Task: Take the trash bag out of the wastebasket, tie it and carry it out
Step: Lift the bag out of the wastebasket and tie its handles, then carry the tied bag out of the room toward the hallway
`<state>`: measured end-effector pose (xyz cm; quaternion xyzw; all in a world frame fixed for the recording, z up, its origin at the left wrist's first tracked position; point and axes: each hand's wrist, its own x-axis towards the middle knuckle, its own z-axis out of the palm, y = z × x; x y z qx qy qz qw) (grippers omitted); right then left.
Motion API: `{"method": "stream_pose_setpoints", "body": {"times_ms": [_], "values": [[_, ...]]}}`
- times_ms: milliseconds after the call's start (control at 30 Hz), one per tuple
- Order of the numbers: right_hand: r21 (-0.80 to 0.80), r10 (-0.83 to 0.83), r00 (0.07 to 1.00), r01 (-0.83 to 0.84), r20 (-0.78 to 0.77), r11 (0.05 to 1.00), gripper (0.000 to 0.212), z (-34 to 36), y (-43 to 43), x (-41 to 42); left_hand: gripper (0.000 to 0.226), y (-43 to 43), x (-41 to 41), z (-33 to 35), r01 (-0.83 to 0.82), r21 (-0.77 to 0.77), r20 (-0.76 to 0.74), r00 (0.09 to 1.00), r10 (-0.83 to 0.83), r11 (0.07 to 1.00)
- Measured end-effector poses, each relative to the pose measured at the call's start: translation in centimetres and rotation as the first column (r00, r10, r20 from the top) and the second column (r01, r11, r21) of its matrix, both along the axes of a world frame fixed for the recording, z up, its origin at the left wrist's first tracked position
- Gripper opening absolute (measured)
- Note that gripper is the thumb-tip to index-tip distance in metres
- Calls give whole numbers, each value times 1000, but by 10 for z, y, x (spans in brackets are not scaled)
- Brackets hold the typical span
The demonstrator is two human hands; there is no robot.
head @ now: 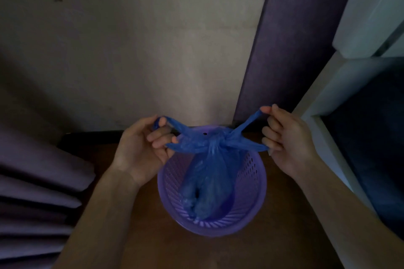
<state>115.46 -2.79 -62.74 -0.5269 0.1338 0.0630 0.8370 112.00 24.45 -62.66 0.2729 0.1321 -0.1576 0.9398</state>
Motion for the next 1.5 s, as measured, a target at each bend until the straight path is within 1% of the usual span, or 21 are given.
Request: {"method": "stream_pose_setpoints", "body": {"times_ms": [67, 133, 200, 233, 333, 433, 500, 600, 700, 800, 867, 900, 933, 1000, 1067, 1133, 1200, 1233, 1333, 1400, 1500], "values": [[-21, 2, 1000, -2, -5, 1000, 23, -1, 10, -2, 23, -11, 2, -1, 9, 14, 5, 1000, -9, 1000], [-56, 20, 1000, -19, 3, 998, 21, -6, 23, -4, 28, -25, 4, -6, -9, 115, -12, 1000, 11, 993], [-81, 28, 1000, -28, -5, 996, 23, -12, 25, -5, 33, -31, 4, -12, -69, 206, -64, 994, 83, 976], [-70, 9, 999, -11, -35, 997, 24, -14, 19, -4, 36, -26, 5, -15, -116, 219, -120, 982, 145, 969], [-25, -89, 986, 86, -140, 996, 28, -21, -16, -2, 40, 9, 9, -24, -298, 201, -286, 893, 347, 933], [-115, -122, 984, 107, -126, 988, 29, -27, -39, -3, 39, 30, 6, -33, -382, 200, -339, 837, 429, 902], [-126, -142, 983, 127, -116, 984, 29, -29, -41, -3, 38, 24, 5, -36, -413, 224, -307, 830, 466, 883], [-117, -193, 975, 180, -112, 977, 26, -24, -34, 0, 36, 13, 7, -30, -443, 277, -141, 859, 492, 852], [-79, -179, 983, 176, -39, 981, 23, -17, -21, -1, 36, 5, 5, -18, -377, 359, 51, 922, 385, 854], [-57, -80, 994, 84, 71, 995, 21, -10, -4, -6, 33, -9, 0, -10, -327, 489, 194, 945, 265, 809], [-111, -42, 991, 56, 129, 992, 19, -7, 9, -10, 31, -21, -3, -7, -318, 510, 240, 945, 223, 799], [-175, -37, 987, 64, 157, 983, 18, -5, 15, -11, 30, -28, -3, -6, -324, 538, 260, 942, 213, 778], [-254, -35, 981, 83, 188, 964, 19, -3, 22, -12, 29, -34, -4, -5, -337, 587, 283, 937, 204, 736], [-371, -31, 970, 122, 242, 920, 26, 1, 34, -14, 27, -44, -7, -4, -360, 700, 333, 929, 164, 617], [-401, -36, 961, 148, 273, 904, 29, 4, 43, -16, 26, -51, -12, -2, -364, 773, 361, 926, 113, 519], [-435, -40, 952, 175, 302, 883, 27, 7, 48, -20, 28, -55, -15, 1, -369, 819, 359, 927, 109, 439], [-465, -32, 939, 199, 343, 862, 25, 12, 51, -24, 28, -59, -16, 9, -383, 840, 368, 923, 115, 384], [-483, -20, 933, 204, 358, 852, 23, 16, 51, -26, 28, -62, -16, 15, -390, 840, 372, 920, 123, 378], [-526, 2, 935, 198, 355, 827, 19, 47, 48, -38, 29, -69, -17, 48, -401, 817, 350, 916, 197, 413], [-541, -35, 945, 216, 325, 813, 19, 84, 43, -45, 28, -74, -24, 83, -382, 822, 318, 923, 217, 422], [-576, -63, 959, 219, 278, 788, 19, 158, 39, -60, 23, -80, -41, 152, -336, 833, 283, 942, 182, 440]]}}
